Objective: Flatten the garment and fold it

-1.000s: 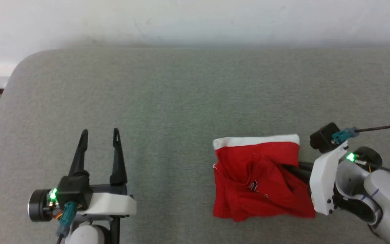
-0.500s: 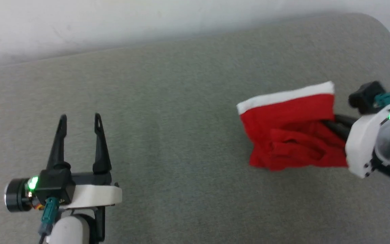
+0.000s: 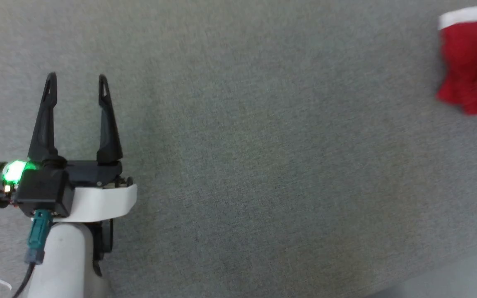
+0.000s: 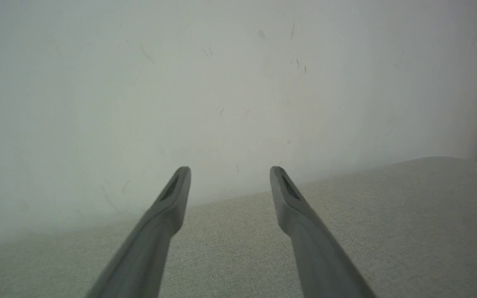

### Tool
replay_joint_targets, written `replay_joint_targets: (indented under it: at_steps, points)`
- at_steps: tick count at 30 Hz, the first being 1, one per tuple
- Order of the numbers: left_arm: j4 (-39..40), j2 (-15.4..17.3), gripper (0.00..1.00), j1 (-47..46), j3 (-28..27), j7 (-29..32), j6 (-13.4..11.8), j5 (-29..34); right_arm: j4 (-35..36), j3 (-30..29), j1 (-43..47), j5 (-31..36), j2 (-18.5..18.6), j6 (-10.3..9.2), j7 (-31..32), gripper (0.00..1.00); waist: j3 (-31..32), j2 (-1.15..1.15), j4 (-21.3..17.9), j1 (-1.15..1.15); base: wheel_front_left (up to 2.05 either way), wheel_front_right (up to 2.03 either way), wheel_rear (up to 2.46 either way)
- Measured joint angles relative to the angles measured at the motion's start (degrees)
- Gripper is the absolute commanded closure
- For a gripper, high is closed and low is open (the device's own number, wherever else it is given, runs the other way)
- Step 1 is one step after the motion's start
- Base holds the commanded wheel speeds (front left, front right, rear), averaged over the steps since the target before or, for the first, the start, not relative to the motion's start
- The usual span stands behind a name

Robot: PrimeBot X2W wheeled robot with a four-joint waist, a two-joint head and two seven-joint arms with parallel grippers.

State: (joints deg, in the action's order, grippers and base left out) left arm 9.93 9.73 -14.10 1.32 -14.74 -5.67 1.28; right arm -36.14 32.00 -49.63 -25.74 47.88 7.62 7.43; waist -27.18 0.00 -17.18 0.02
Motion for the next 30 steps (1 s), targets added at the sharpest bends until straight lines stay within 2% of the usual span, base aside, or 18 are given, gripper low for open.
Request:
replay_joint_targets:
  at_steps: [6,12,13,14,19,23,27,30]
  points:
    - [2.32,-0.15,0.00,-0.53,2.16,0.00,-0.66,0.36,-11.15,-5.78,-4.49,3.39,0.05,0.00,-3.82,1.00,-5.69,0.00,0.05,0.00,0.00,0.00,0.00]
    - [3.13,-0.09,0.00,-0.66,3.07,0.00,-1.49,0.27,-16.33,-7.99,-5.73,5.75,-4.12,0.00,-6.58,1.00,-8.00,0.00,1.21,-0.01,0.00,0.00,0.00]
    - [3.20,-0.07,0.00,-0.66,3.14,0.00,-1.53,0.25,-17.16,-8.39,-5.87,6.14,-4.71,0.00,-7.11,0.81,-7.95,0.00,1.43,-0.01,0.00,0.00,0.00]
    - [3.23,-0.03,0.00,-0.66,3.21,0.00,-1.66,0.25,-18.13,-8.84,-6.19,6.75,-5.22,0.00,-7.48,0.00,-7.78,0.00,1.56,-0.01,0.00,0.00,0.00]
    - [3.10,-0.10,0.00,-0.63,3.60,0.00,-2.54,-0.35,-23.13,-12.59,-7.70,11.49,-4.95,0.00,-11.20,0.00,-5.78,0.00,1.93,-0.02,0.00,0.00,0.00]
    - [2.76,-0.45,0.00,0.13,3.65,0.00,-3.22,-1.09,-25.02,-16.22,-9.06,17.97,-2.96,0.00,-17.78,0.00,-3.06,0.00,2.40,-0.03,0.00,0.00,0.00]
    - [1.93,-0.98,0.00,2.48,3.18,0.00,-3.77,-1.96,-23.49,-22.10,-9.78,23.84,-3.33,0.00,-21.27,0.00,0.40,0.00,2.97,-0.03,0.00,0.00,0.00]
    - [1.12,-1.22,0.00,4.39,2.49,0.00,-4.02,-2.68,-17.97,-26.68,-8.91,25.83,-6.27,-0.01,-22.02,0.00,3.17,0.00,3.50,-0.03,0.00,0.00,0.00]
